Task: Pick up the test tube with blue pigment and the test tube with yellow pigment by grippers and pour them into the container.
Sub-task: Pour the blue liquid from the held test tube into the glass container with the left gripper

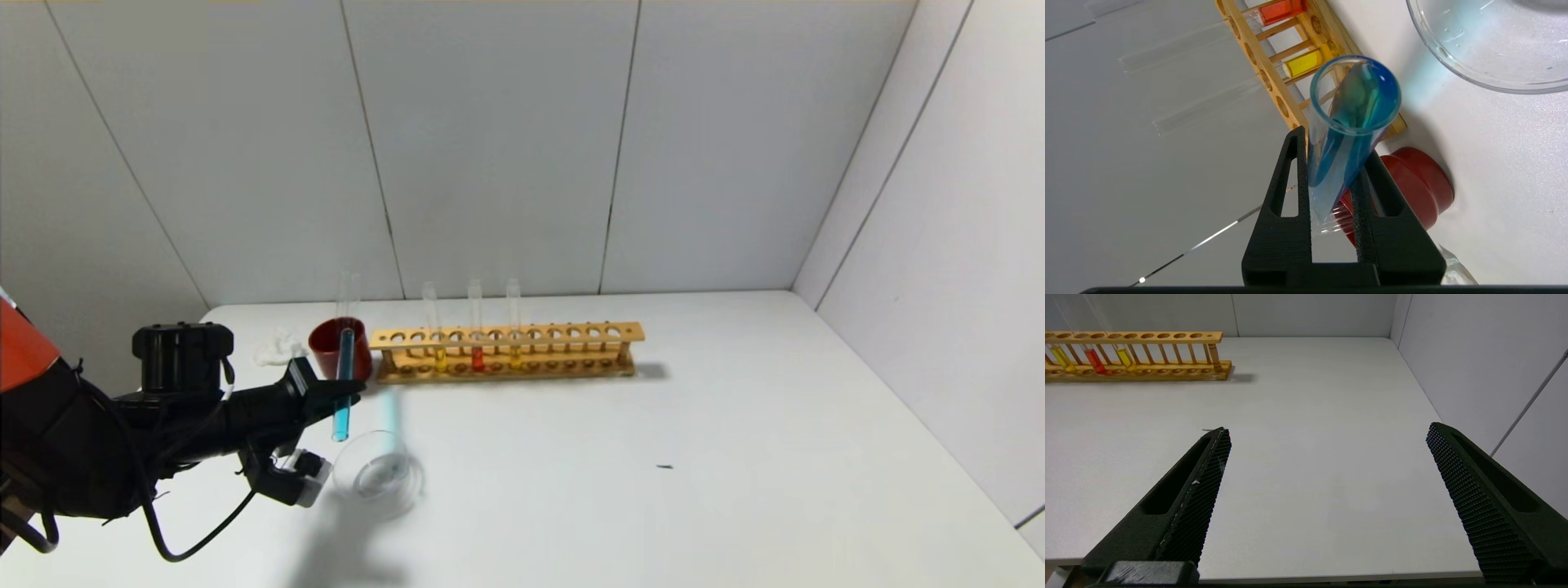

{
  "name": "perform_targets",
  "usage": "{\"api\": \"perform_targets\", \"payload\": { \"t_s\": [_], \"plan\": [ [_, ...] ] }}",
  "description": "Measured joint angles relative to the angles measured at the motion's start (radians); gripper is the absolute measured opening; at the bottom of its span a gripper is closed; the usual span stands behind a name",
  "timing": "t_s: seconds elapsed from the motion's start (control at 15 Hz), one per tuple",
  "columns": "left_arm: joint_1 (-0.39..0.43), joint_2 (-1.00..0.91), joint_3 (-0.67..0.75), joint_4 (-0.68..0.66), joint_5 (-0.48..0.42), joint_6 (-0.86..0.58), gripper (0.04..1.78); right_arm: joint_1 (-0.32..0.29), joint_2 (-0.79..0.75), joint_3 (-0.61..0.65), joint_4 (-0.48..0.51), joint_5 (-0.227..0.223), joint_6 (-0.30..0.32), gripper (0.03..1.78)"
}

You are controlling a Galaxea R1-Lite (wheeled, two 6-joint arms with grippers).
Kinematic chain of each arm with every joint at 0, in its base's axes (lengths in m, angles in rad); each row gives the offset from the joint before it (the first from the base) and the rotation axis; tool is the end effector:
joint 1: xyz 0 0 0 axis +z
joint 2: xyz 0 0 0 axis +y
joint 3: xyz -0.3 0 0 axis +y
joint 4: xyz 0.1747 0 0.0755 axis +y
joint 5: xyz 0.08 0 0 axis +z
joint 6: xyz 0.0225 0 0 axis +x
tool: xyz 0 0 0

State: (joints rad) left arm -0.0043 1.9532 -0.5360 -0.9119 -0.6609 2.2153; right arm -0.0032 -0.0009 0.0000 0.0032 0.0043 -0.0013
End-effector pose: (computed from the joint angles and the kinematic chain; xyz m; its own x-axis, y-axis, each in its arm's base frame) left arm 0.2988 -0.0151 0.0699 0.6881 -0.6168 -0.3821 0.0622 -0.4746 0.8780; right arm -0.0229 0.0002 0.0752 1.0000 0.0011 -0.0023 -0.0011 1.0000 -0.0013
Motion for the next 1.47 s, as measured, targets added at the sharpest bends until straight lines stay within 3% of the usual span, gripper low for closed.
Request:
{"api": "perform_targets", "payload": {
  "t_s": [1.47],
  "plan": [
    [-0.028, 0.046, -0.058, 0.002, -0.014, 0.108, 0.33, 0.000, 0.000, 0.000, 0.000, 0.000, 0.000, 1.75]
  ]
}}
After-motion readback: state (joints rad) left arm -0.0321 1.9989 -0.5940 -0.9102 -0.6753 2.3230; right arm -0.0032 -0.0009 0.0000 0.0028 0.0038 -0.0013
